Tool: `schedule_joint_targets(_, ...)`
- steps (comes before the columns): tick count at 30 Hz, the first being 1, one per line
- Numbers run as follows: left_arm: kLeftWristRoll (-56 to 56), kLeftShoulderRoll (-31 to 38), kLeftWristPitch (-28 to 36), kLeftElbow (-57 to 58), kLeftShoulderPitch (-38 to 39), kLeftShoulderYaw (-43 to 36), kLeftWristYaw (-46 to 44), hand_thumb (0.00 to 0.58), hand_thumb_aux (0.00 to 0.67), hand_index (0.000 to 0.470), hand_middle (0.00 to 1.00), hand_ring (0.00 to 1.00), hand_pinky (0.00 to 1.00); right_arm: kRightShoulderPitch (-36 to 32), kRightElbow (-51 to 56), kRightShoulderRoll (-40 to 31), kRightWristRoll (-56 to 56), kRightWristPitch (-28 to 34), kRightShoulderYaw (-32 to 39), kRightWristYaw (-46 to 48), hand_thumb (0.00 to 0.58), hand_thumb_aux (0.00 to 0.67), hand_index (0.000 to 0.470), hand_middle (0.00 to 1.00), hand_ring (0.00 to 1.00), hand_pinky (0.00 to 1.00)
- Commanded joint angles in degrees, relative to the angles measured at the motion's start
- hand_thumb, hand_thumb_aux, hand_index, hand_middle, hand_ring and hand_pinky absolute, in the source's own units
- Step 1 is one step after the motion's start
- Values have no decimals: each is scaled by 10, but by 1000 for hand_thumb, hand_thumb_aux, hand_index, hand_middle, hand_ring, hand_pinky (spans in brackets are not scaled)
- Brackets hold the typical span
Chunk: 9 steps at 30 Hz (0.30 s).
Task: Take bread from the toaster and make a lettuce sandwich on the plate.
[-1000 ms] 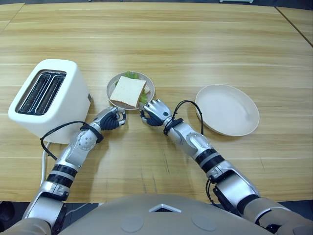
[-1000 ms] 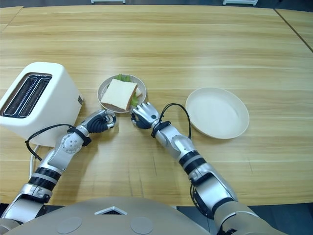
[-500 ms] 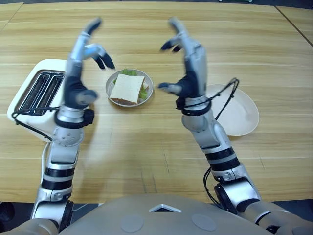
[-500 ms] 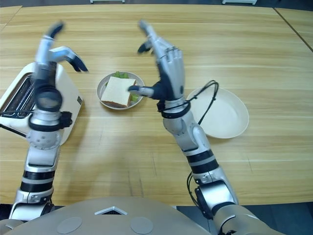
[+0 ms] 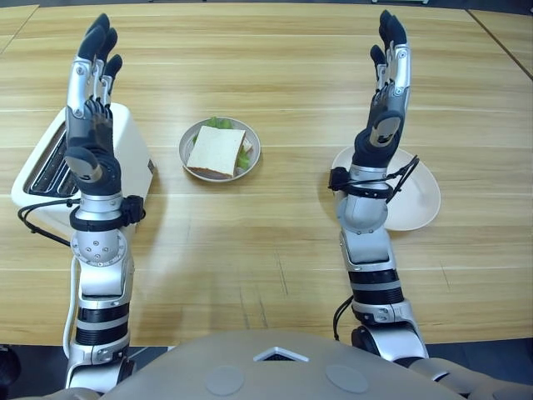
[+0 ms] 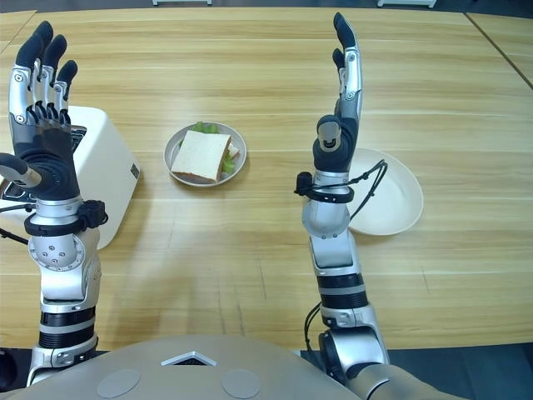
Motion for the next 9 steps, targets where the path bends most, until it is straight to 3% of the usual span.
schedule_joint_targets(1, 7, -4, 12, 5, 5, 9, -6, 0, 0, 0, 0, 0, 0, 1, 1, 10, -4, -4, -8, 12, 0, 0, 0, 0, 0, 0)
schedule_joint_targets(9, 36, -11, 68, 44, 10, -19, -23, 0, 0, 0, 0, 0, 0, 2, 21, 20, -32, 7, 12, 46, 0, 0, 0, 0, 0, 0)
